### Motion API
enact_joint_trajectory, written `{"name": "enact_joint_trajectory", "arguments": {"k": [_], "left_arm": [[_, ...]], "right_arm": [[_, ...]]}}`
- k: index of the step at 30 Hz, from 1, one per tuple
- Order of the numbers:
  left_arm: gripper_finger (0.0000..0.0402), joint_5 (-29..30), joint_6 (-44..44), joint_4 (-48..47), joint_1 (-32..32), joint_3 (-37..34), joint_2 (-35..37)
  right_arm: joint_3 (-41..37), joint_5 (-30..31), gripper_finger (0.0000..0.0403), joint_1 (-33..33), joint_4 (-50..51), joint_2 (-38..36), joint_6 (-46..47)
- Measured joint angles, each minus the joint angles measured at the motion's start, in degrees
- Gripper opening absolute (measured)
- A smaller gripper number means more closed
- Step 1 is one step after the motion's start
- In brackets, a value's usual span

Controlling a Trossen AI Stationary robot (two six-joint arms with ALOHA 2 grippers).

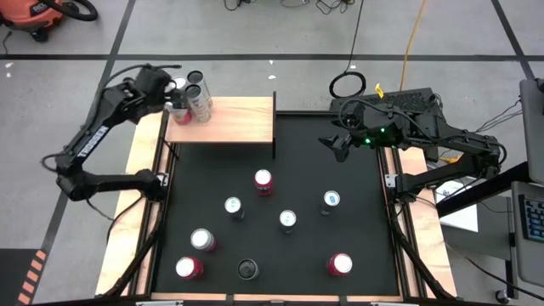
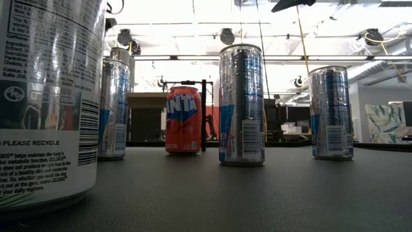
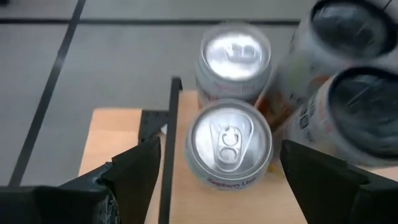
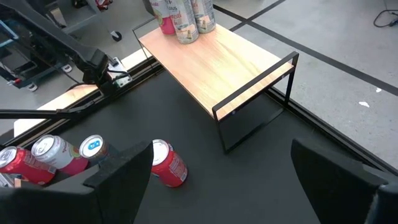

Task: Place canned beverage on shelf
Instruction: Put the right pink soda can on the shelf aligned with the other pink soda can

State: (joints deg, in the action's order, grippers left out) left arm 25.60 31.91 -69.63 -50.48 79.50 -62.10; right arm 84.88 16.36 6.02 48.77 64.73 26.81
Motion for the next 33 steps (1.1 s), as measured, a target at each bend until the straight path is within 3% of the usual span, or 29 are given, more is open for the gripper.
{"name": "enact_joint_trajectory", "arguments": {"k": [6, 10, 17, 21, 27, 33], "left_arm": [[0.0324, -2.5, -0.4, -5.1, 2.0, 2.7, 5.1], [0.0311, -2.9, 3.7, -11.0, 6.3, 2.7, 9.4], [0.0276, -1.7, 8.2, -9.7, 14.3, 2.2, 13.9], [0.0261, -0.3, 10.7, -5.9, 19.6, -3.7, 14.4], [0.0237, 6.2, 18.6, -2.4, 28.8, -16.2, 14.8], [0.0222, 8.1, 16.9, 5.3, 34.2, -20.9, 14.6]], "right_arm": [[0.0, 0.0, 0.0360, 0.0, 0.0, 0.0, 0.1], [0.0, 0.0, 0.0360, 0.0, 0.6, 0.0, 0.9], [0.0, 0.2, 0.0360, 0.0, 0.9, 0.0, 0.7], [0.0, 0.3, 0.0360, 0.0, 0.9, 0.0, 0.1], [0.0, 1.7, 0.0360, 0.0, 1.2, 0.0, 0.8], [0.0, 1.9, 0.0358, 0.0, 1.4, 0.0, 0.9]]}}
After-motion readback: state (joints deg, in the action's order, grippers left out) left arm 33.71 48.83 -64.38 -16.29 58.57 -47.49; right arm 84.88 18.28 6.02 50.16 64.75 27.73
